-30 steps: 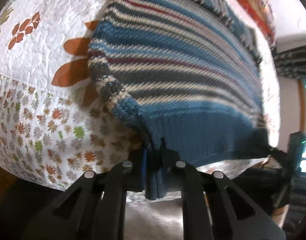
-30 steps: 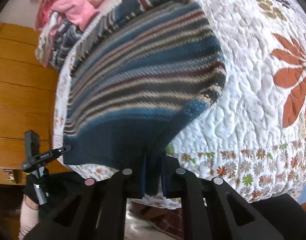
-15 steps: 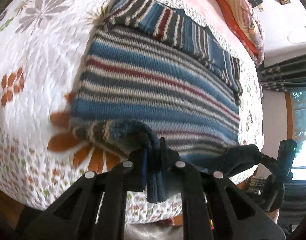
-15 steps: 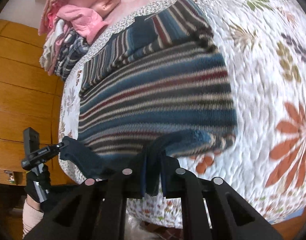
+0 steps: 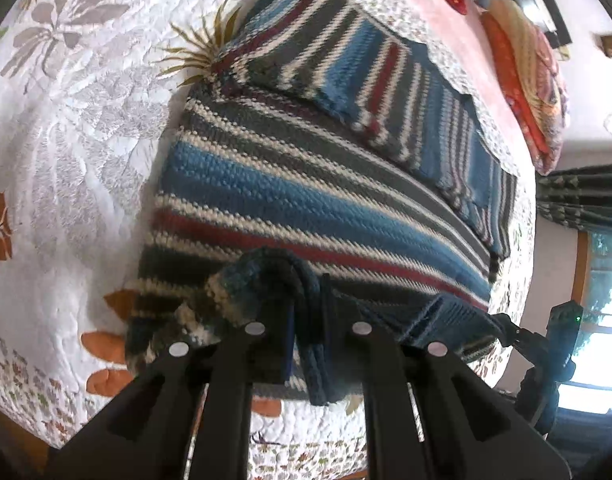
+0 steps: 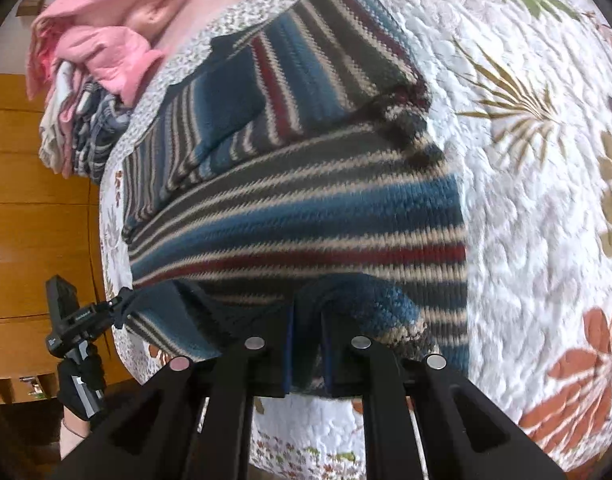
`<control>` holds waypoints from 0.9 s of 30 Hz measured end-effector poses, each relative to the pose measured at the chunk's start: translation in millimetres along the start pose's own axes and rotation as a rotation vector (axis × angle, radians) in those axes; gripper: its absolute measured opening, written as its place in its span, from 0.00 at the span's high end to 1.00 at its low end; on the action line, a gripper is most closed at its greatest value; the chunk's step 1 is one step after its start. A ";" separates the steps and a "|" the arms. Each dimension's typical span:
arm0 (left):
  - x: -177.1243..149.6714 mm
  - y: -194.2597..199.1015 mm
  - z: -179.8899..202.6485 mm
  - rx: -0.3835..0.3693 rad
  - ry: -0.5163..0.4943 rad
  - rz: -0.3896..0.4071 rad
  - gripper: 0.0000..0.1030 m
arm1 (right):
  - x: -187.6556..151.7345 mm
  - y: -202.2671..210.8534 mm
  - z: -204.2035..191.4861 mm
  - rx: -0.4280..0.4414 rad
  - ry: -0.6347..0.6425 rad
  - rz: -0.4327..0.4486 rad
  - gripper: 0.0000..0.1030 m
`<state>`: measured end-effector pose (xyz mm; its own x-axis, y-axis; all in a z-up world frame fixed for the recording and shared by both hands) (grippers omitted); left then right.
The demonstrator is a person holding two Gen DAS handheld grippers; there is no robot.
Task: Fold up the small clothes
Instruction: 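Carry the held hem over the body toward the collar with both tools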
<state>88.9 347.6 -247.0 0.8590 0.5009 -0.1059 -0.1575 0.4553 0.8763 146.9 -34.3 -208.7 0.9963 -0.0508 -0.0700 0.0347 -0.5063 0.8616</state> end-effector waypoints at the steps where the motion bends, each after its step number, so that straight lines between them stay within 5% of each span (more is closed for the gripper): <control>1: 1.7 -2.1 -2.6 0.000 0.007 -0.008 0.89 | 5.2 -4.9 1.2 -0.006 -0.006 -0.008 0.90; 10: 12.9 3.2 -10.9 -0.195 0.204 -0.108 0.78 | 11.1 -19.7 13.1 -0.015 -0.076 -0.044 0.87; 17: 25.1 38.4 -9.6 -0.245 0.204 -0.034 0.70 | 19.3 2.8 30.0 -0.029 -0.131 0.013 0.63; 22: 34.3 45.6 -4.2 -0.102 0.026 0.045 0.66 | 28.4 23.1 29.5 -0.064 -0.070 0.077 0.63; 27: 33.4 37.3 22.8 0.049 -0.270 0.079 0.57 | 31.5 23.0 2.6 -0.061 0.085 0.088 0.44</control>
Point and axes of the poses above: each gripper's, at about its wrist camera, not at the fingertips, and y roughly against the way its jaws point, z to its right, x to its top, the point moved 10 cm from there along -y, roughly the way its jaws point
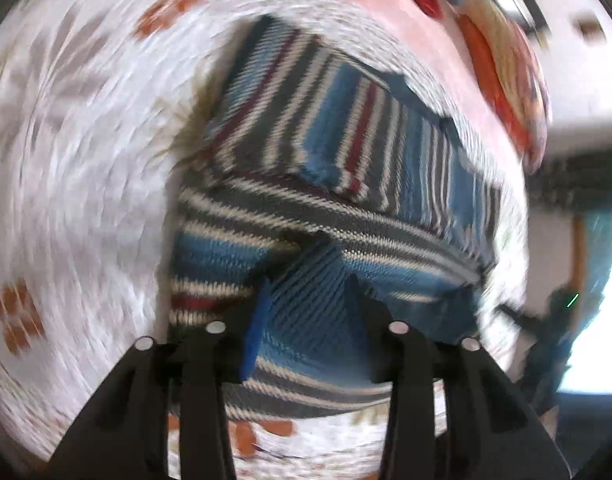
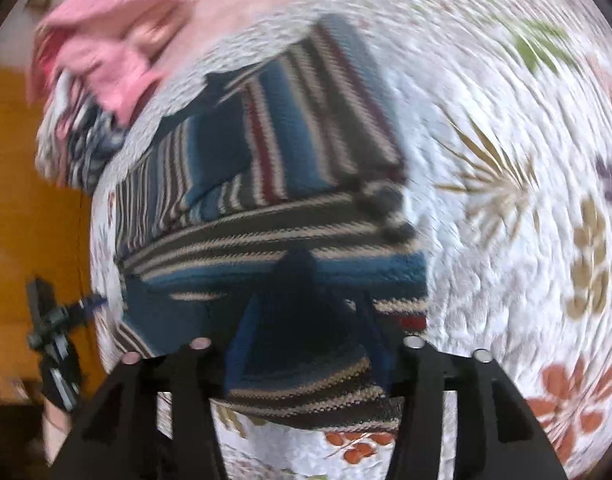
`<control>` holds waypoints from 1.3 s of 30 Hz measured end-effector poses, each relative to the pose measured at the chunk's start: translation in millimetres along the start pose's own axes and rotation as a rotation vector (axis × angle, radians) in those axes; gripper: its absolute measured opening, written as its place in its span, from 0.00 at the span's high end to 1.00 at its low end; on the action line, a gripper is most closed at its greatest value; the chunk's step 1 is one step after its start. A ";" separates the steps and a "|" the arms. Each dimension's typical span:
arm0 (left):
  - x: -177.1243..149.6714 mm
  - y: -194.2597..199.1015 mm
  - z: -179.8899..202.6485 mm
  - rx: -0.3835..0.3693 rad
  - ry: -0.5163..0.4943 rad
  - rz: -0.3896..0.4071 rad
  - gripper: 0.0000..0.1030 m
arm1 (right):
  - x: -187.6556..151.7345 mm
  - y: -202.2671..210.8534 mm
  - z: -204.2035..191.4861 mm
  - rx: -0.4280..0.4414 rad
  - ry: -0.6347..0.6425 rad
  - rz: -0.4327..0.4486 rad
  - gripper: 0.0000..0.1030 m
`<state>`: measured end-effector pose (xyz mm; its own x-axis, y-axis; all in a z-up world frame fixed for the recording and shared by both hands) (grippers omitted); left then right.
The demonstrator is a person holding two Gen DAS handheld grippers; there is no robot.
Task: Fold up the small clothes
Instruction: 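Carry the held hem over the body toward the collar with both tools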
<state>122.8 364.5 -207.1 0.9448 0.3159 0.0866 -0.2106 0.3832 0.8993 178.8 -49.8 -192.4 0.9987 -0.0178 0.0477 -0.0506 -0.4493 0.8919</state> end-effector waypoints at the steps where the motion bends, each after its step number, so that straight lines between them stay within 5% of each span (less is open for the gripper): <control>1: 0.5 -2.3 3.5 0.017 -0.041 0.003 0.54 | -0.1 -1.6 -5.2 -0.017 0.048 0.000 0.43; 9: -17.7 -41.8 11.4 0.099 -0.309 -0.091 0.49 | -10.0 -31.5 -24.6 -0.080 0.272 -0.086 0.31; 19: -33.5 -67.6 -3.8 0.199 -0.422 -0.172 0.40 | -20.7 -68.2 -5.9 -0.158 0.341 -0.206 0.31; 24: -33.6 -71.1 -3.0 0.193 -0.431 -0.180 0.40 | -21.8 -70.4 -10.4 -0.161 0.364 -0.204 0.69; 28: -36.1 -73.1 4.7 0.189 -0.446 -0.175 0.61 | -20.3 -62.3 -15.1 -0.134 0.383 -0.198 0.88; 31: -37.9 -70.7 8.4 0.139 -0.429 -0.187 0.80 | -20.4 -55.3 -20.2 -0.097 0.398 -0.189 0.88; 34: -37.5 -72.4 7.4 0.141 -0.419 -0.189 0.79 | -21.9 -58.8 -23.9 -0.098 0.409 -0.200 0.88; 39: -36.7 -77.7 1.1 0.155 -0.405 -0.189 0.73 | -33.5 -70.4 -19.7 -0.156 0.444 -0.227 0.68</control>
Point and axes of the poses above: each gripper's, at about its wrist camera, not at the fingertips, and y roughly against the way its jaws point, z to its right, x to its top, the point moved 10 cm from there along -y, roughly the way its jaws point
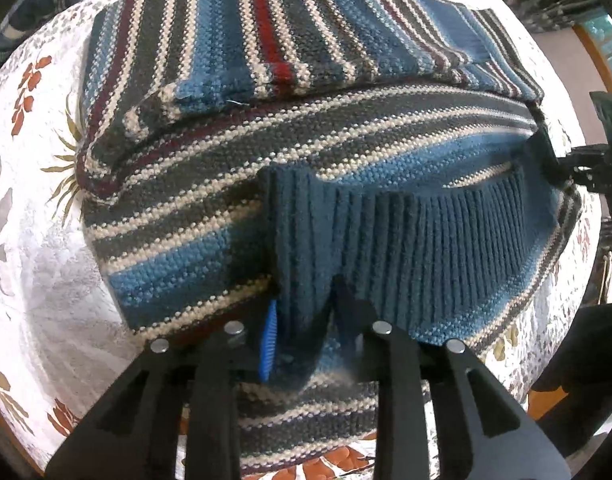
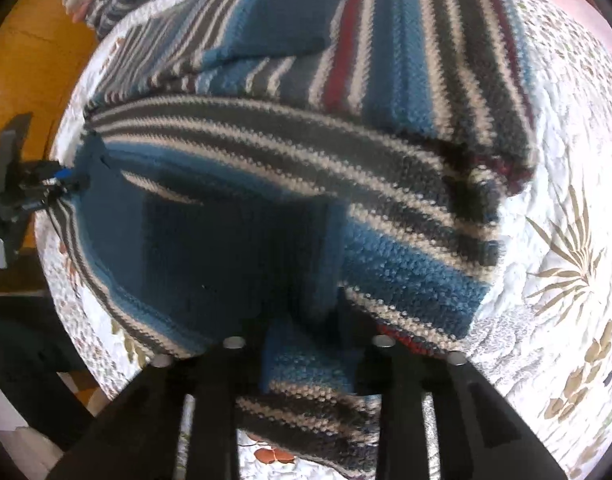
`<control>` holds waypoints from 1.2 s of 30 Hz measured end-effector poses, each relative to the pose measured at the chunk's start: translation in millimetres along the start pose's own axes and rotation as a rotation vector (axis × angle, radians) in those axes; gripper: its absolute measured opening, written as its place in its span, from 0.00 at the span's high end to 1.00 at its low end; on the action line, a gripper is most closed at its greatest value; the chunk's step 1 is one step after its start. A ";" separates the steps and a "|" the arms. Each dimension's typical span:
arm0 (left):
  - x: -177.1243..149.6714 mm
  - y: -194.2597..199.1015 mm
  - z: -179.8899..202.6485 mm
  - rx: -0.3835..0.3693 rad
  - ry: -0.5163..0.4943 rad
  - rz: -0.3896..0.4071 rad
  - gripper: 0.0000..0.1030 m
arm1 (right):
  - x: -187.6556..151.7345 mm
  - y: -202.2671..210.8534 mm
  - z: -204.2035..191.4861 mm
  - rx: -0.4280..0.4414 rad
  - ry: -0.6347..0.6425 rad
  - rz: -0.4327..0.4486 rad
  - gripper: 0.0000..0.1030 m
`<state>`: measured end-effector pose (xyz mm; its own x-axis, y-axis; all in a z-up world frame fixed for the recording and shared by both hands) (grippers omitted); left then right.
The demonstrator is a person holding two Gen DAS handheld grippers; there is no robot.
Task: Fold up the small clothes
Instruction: 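Carry the held hem over the body toward the collar with both tools, then lay the hem down near the collar and open both tools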
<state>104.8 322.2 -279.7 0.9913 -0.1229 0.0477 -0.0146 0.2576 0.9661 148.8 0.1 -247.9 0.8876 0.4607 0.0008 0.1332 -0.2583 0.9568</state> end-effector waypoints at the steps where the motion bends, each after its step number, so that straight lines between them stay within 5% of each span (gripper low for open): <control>1: -1.5 0.1 0.9 0.006 -0.001 0.001 0.73 | -0.5 -2.3 -2.6 -0.012 0.012 -0.003 0.68; 4: -0.3 -0.3 3.9 0.025 -0.020 0.006 0.78 | -0.4 -2.1 -7.3 -0.026 0.037 -0.004 0.76; 6: 1.0 2.7 8.3 0.010 -0.027 0.012 0.85 | 1.7 0.7 -7.8 -0.028 0.040 0.006 0.89; 11: 6.1 24.7 17.4 -0.009 -0.049 0.066 0.88 | 9.2 32.2 -7.7 0.022 0.017 0.102 0.90; 21: 43.7 106.0 31.6 -0.104 -0.015 0.319 0.88 | 23.8 112.6 -2.7 0.101 -0.009 0.325 0.90; 28: 80.9 143.4 8.4 -0.068 0.068 0.460 0.88 | 59.8 161.8 7.6 0.134 -0.092 0.470 0.90; 36: 136.0 156.2 -19.5 0.019 0.106 0.534 0.88 | 131.1 172.9 22.2 0.063 -0.124 0.501 0.90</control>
Point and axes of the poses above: each gripper's, at about its wrist camera, not at the fingertips, and y roughly against the way its jaws point, z to its right, x to its top, the point moved 10 cm from there along -y, roughly the way its jaws point
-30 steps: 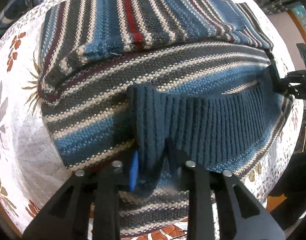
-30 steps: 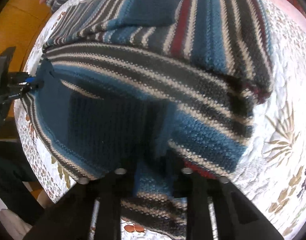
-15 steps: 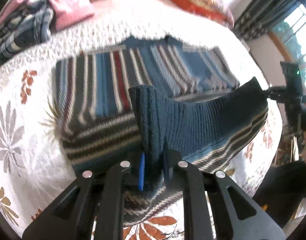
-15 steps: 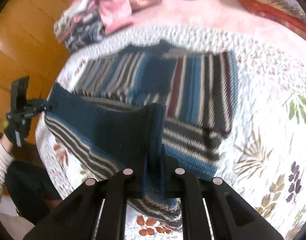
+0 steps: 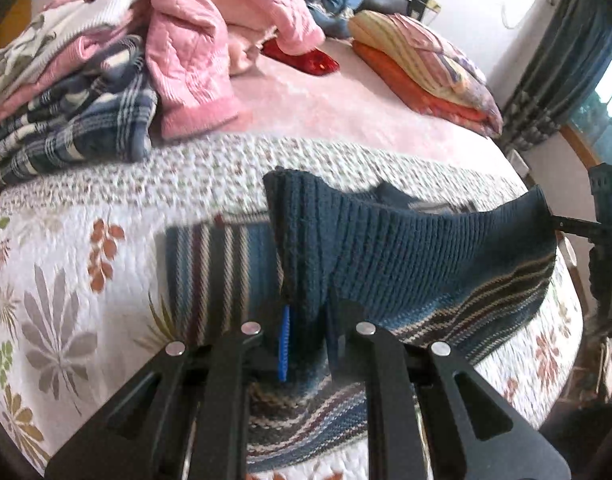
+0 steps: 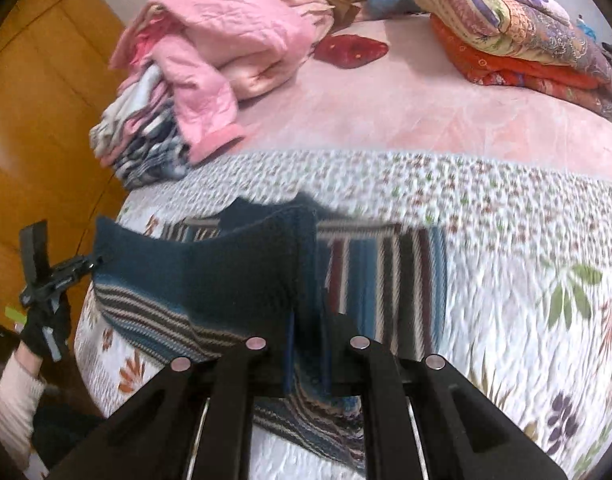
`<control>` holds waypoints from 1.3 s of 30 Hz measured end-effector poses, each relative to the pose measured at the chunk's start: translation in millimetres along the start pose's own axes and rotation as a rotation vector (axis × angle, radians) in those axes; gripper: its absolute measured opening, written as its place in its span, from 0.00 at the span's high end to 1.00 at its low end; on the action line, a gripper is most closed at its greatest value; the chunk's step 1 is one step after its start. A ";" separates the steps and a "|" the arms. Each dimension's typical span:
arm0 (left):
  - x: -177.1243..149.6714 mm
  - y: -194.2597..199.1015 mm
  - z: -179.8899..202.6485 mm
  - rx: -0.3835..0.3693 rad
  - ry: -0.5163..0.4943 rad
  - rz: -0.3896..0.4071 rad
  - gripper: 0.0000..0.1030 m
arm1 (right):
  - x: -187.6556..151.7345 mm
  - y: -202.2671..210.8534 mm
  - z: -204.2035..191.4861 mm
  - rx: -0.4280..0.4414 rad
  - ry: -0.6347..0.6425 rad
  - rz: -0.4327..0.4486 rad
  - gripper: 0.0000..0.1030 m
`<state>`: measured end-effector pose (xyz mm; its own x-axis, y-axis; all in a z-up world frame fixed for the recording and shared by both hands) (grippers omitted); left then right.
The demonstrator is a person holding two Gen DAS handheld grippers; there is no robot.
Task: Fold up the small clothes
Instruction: 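Lay the hem down near the collar and open both tools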
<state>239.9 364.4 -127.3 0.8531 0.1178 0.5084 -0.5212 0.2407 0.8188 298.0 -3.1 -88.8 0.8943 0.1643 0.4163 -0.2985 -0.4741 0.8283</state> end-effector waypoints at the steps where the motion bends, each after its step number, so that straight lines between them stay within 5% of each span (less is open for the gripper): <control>1: 7.4 -4.7 -4.8 0.013 0.009 0.009 0.88 | 12.4 -7.2 3.0 -0.013 -0.013 0.003 0.90; 9: 36.5 -76.3 -31.7 0.135 0.025 -0.027 0.88 | 61.6 -70.4 28.8 -0.098 -0.061 -0.029 0.90; 18: 15.8 -147.8 -57.0 0.164 0.057 -0.116 0.88 | 51.4 -139.4 62.5 -0.167 -0.069 -0.130 0.90; 24: 9.5 -159.7 -62.3 0.164 0.076 -0.118 0.85 | 37.7 -166.5 79.8 -0.191 -0.091 -0.169 0.90; 31: 3.8 -139.5 -71.1 0.185 0.207 -0.162 0.72 | 28.0 -159.0 82.4 -0.241 -0.136 -0.160 0.81; 39: -2.5 -41.7 -56.7 0.172 0.270 -0.097 0.60 | 5.3 -62.3 65.4 -0.160 -0.195 -0.076 0.56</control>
<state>261.0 408.7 -177.8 0.8629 0.3591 0.3556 -0.4145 0.1002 0.9045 343.1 -29.2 -162.7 0.9588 0.0168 0.2834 -0.2633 -0.3210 0.9097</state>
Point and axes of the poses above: each gripper's, at about its wrist camera, not at the fingertips, and y roughly against the way its jaws point, z to its right, x to its top, the point moved 10 cm from there along -y, roughly the way its jaws point
